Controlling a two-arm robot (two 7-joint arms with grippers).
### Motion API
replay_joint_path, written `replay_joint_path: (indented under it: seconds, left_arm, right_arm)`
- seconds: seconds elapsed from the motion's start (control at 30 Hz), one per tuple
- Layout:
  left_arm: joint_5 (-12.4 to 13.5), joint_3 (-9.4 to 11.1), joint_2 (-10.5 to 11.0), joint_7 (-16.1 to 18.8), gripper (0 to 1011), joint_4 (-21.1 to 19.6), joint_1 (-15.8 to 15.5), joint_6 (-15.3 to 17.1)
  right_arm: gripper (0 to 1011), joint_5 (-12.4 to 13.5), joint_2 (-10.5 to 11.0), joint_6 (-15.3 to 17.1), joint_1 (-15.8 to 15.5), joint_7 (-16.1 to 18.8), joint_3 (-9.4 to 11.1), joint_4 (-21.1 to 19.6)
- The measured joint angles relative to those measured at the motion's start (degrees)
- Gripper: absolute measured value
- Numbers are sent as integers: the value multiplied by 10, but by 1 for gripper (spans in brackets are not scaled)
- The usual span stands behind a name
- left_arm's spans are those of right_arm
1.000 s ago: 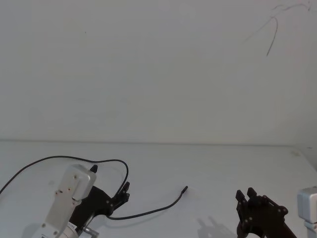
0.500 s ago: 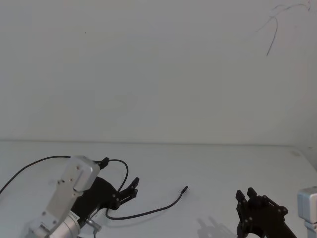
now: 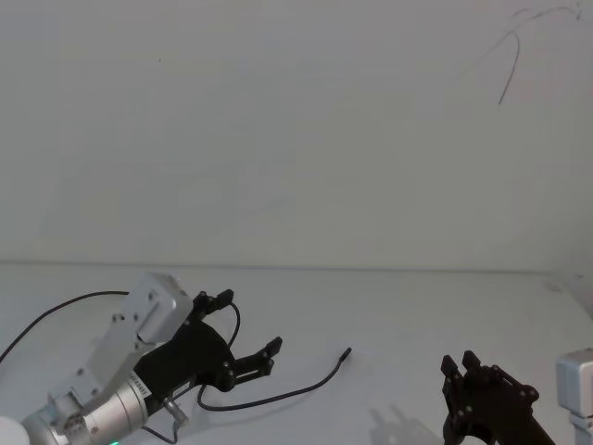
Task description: Pick up the data cable with the one hand.
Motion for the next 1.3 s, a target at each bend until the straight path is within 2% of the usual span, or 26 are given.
replay_joint_path:
  seconds: [0.1,0.3,0.43,0.67,1.0,1.3]
  left_arm:
    - [-6,3,5,-21,1001,4,-8,1]
    - [-19,16,19,-86,1001,18,-34,12]
    - [-24,31,30,-132,1001,32,-57,26]
    - [-23,56,43,-189,1001,54,-90,50]
    - [-12,88,51,-228,1001,82,-120,74]
    - [0,107,48,-233,1001,99,-131,82]
  right_arm:
    - [251,0,0,0,0,0,0,0]
    - [251,0,0,0,0,0,0,0]
    - [251,0,0,0,0,0,0,0]
    - [251,0,0,0,0,0,0,0]
    - [251,0,0,0,0,0,0,0]
    - [251,0,0,0,0,0,0,0]
